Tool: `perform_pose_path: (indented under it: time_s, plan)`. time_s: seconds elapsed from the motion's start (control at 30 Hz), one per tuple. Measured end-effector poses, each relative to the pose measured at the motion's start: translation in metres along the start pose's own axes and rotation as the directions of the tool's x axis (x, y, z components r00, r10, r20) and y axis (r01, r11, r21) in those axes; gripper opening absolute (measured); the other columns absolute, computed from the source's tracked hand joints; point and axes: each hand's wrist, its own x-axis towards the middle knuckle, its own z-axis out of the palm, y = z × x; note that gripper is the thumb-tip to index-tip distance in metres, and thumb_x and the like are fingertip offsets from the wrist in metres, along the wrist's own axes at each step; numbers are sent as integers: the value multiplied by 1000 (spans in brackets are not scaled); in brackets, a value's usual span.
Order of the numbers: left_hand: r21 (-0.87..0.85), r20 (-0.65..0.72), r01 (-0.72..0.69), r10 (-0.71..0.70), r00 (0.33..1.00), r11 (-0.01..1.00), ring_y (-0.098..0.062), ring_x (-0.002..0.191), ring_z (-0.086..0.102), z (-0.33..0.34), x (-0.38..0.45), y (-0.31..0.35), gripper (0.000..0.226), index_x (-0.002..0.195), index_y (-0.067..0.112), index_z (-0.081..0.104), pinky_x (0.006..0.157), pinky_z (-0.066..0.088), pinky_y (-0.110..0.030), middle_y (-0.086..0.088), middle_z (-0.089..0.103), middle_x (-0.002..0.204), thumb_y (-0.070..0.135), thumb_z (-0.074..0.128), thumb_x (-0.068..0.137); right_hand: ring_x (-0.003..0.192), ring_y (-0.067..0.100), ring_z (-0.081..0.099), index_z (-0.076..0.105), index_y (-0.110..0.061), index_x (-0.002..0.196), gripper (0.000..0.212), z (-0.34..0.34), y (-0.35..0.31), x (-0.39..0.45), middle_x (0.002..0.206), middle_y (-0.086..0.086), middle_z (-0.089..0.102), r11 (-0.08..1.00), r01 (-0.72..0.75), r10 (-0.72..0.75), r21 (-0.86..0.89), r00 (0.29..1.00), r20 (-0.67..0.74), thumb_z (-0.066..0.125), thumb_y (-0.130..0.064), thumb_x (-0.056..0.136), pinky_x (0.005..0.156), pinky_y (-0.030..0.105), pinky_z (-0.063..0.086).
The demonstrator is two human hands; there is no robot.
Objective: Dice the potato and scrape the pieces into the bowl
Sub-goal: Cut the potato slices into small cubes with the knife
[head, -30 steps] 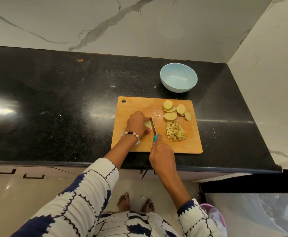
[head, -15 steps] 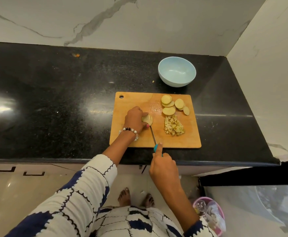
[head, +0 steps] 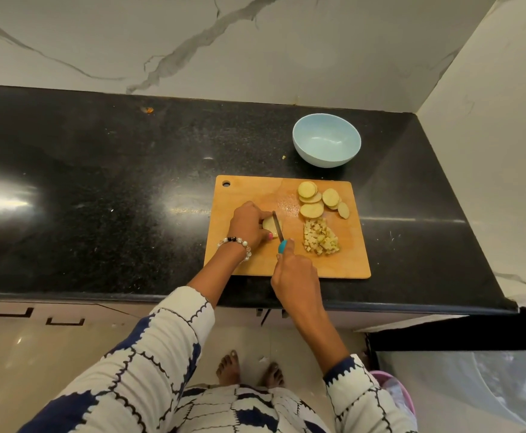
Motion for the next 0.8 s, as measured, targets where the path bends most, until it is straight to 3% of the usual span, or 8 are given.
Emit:
perform_pose_path:
  time_s: [0.37,0.63,0.8]
  plan:
    - [-61,-17,1,-2,1000,998,-23,101,54,-1,-2,0,57,125,18,59,87,45,-32,-9,57,111,26,78,71,91,30,57,5,0,148,61,0,-11,0,106,18,58,998,4,0,-64,998,56,34,-10,95,66,31,35]
    - [-73,-35,24,-27,999,997,-23,102,54,0,-4,1,56,124,17,59,88,46,-32,-7,56,112,24,78,72,98,31,56,-2,-7,150,60,-11,1,-51,117,18,53,998,-14,24,-53,981,192,30,-19,101,68,32,33]
    - [-94,-27,41,-44,999,995,-23,101,57,-2,-4,2,56,123,16,60,89,46,-32,-7,60,112,23,79,71,95,30,58,10,-7,149,55,-23,3,-46,110,15,58,1000,0,-1,2,995,96,27,-26,101,68,32,34]
